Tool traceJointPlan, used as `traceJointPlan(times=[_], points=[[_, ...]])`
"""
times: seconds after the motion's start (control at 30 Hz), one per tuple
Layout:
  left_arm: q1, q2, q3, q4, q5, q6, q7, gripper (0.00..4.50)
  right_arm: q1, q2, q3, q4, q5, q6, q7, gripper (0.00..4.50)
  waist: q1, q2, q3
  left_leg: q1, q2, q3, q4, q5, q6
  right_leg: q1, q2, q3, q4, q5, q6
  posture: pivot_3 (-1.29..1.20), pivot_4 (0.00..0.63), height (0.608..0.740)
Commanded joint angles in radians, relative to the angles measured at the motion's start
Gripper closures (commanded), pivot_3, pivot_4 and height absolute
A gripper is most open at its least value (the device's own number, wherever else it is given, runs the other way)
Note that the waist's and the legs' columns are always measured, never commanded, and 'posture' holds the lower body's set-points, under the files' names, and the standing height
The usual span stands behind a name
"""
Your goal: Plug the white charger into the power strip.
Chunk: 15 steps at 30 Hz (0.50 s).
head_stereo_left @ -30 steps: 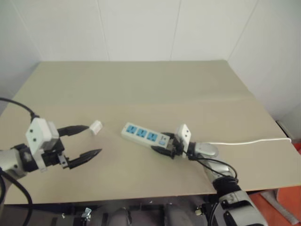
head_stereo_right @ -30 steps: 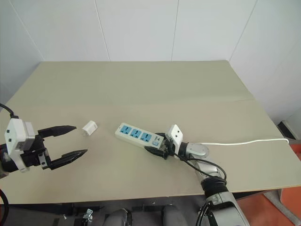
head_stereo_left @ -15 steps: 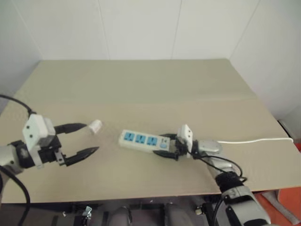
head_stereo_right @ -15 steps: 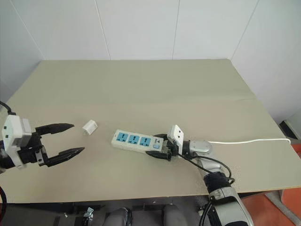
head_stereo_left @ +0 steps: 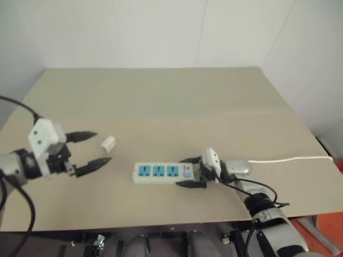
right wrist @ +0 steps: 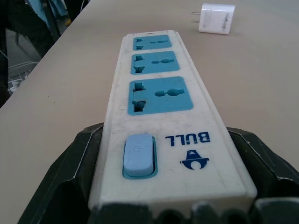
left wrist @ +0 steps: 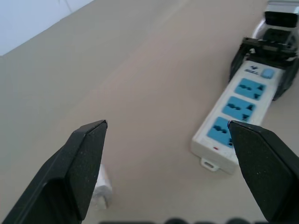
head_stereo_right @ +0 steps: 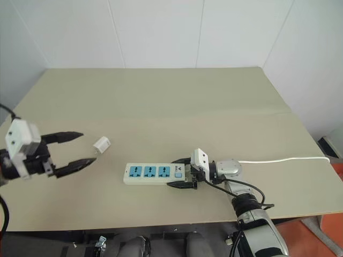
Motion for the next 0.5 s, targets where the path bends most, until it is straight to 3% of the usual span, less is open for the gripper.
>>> traceJointPlan(times=[0.03,0.13,0.27,0.37,0.5], points=[[-0.174,0.045,-0.073,0.043,-0.011,0.179,0.132,0.0,-0.01,0.014,0.006,0.004,-0.005,-0.022,0.005,1.03,0.0,0.0,0.0,0.0,0.0,0.0,0.0,0.0,0.0,0.0,0.0,0.0,0.0,0.0,0.0,0.0,0.15,0.74],[-0.553,0.038,-0.254,0.209,0.029,0.542,0.292,0.0,-0.011,0.019,0.003,0.006,-0.011,-0.024,-0.003,1.03,0.001,-0.001,0.001,-0.001,0.0,-0.001,0.001,0.0,0.0,0.0,0.001,-0.001,0.002,0.0,0.0,0.0,0.15,0.74],[-1.036,0.026,-0.589,0.563,0.104,0.914,0.313,0.0,-0.002,0.024,0.007,-0.004,-0.019,-0.021,-0.018,1.03,-0.002,-0.003,0.001,-0.001,0.001,-0.003,0.003,0.0,0.0,0.0,0.005,-0.001,0.002,0.001,0.001,0.0,0.15,0.74],[-1.284,-0.012,-0.82,0.867,0.139,0.976,0.265,0.0,0.011,0.028,0.012,-0.019,-0.025,-0.015,-0.032,1.03,-0.006,-0.001,0.002,-0.001,0.001,-0.003,0.001,0.0,0.0,-0.001,0.006,0.0,0.003,0.0,0.002,0.0,0.15,0.74],[-1.43,-0.074,-1.087,1.006,0.176,0.973,0.14,0.0,0.031,0.032,0.02,-0.041,-0.028,-0.01,-0.045,1.03,-0.004,-0.001,0.003,-0.003,0.002,-0.003,0.0,0.0,-0.001,-0.005,0.007,0.0,0.005,-0.002,0.003,0.0,0.15,0.74]])
